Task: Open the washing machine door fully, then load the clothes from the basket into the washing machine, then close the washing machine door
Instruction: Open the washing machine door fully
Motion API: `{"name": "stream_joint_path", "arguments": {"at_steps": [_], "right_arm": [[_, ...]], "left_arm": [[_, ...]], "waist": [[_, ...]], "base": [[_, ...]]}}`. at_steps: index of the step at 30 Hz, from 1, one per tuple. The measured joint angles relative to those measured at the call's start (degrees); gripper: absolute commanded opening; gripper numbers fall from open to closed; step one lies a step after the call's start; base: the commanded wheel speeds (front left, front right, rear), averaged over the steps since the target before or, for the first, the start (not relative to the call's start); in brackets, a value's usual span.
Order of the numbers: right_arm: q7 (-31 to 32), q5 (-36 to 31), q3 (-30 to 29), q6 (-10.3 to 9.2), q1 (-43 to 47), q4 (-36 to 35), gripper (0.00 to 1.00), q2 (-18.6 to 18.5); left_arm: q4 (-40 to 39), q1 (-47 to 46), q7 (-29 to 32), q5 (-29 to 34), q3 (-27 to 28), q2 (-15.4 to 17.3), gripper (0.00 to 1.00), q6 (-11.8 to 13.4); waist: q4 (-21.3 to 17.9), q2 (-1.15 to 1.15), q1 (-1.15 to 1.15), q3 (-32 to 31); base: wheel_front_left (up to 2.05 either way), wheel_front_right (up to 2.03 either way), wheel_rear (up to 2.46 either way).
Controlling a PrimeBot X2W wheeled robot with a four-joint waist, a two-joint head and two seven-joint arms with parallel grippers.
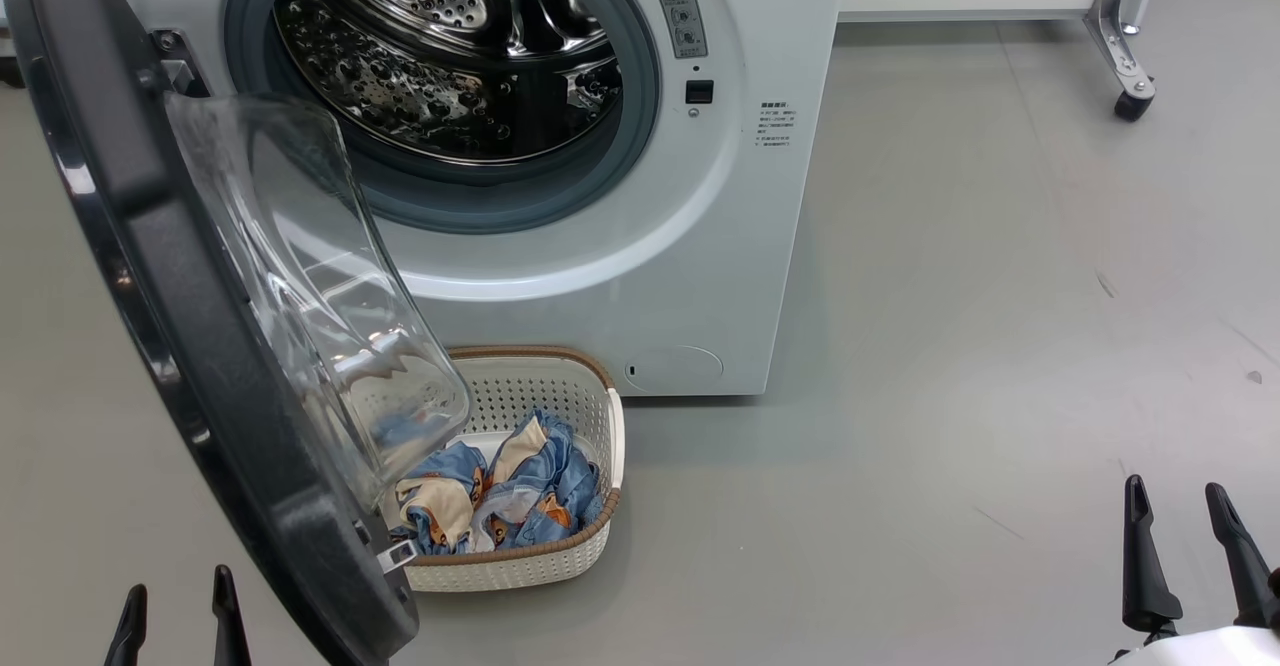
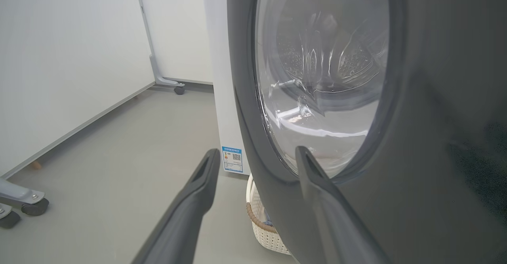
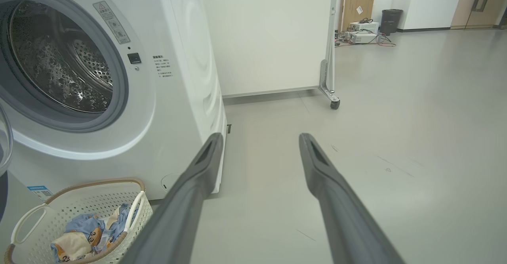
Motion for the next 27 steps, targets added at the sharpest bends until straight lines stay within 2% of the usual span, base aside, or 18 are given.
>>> {"name": "stream_joint_path", "arguments": {"at_steps": [4,5,7,8,10,11,20,27], "right_arm": [[0.0,-0.9,-1.1,0.82,0.5,0.0,1.00,0.8],[0.0,-1.1,-1.4,1.16,0.5,0.0,1.00,1.2],[0.0,-1.5,-1.8,1.76,0.5,0.0,1.00,1.7],[0.0,-1.7,-2.0,1.98,0.5,0.1,1.00,1.8],[0.0,-2.4,-2.4,2.66,0.7,0.5,1.00,1.9],[0.0,-2.7,-2.6,2.75,0.8,0.8,1.00,2.0],[0.0,-4.7,-4.1,3.75,1.7,2.0,1.00,3.3],[0.0,-5.3,-5.7,4.34,1.7,2.3,1.00,4.5]], "left_arm": [[0.1,0.0,0.0,0.0,0.1,0.0,1.00,0.0],[0.2,0.0,0.0,0.0,0.1,0.0,0.94,0.0],[0.4,0.0,0.0,0.0,0.1,0.0,0.47,-0.2],[0.5,0.0,0.0,0.0,0.1,0.0,0.42,-0.4],[0.6,0.0,0.0,0.0,0.1,0.0,0.08,-0.4],[0.6,0.0,0.0,0.0,0.1,0.0,0.00,-0.4],[0.8,-0.2,0.0,-1.0,0.5,0.0,0.00,-0.4],[-3.8,-2.7,0.0,-1.9,6.1,-0.2,0.00,4.5]], "waist": [[-0.3,0.00,0.00,0.1],[-0.4,0.00,0.00,0.1],[-0.5,0.00,0.00,0.1],[-0.5,0.00,0.00,0.1],[-0.5,0.00,0.00,0.1],[-0.5,0.00,0.00,0.1],[0.1,0.00,0.00,0.2],[1.1,0.00,0.00,0.3]], "base": [[0.00,0.00,0.00],[0.00,0.00,0.00],[0.00,0.00,0.00],[0.00,0.00,0.00],[0.00,0.00,0.00],[0.00,0.00,0.00],[0.00,0.00,0.00],[0.00,0.00,0.00]]}}
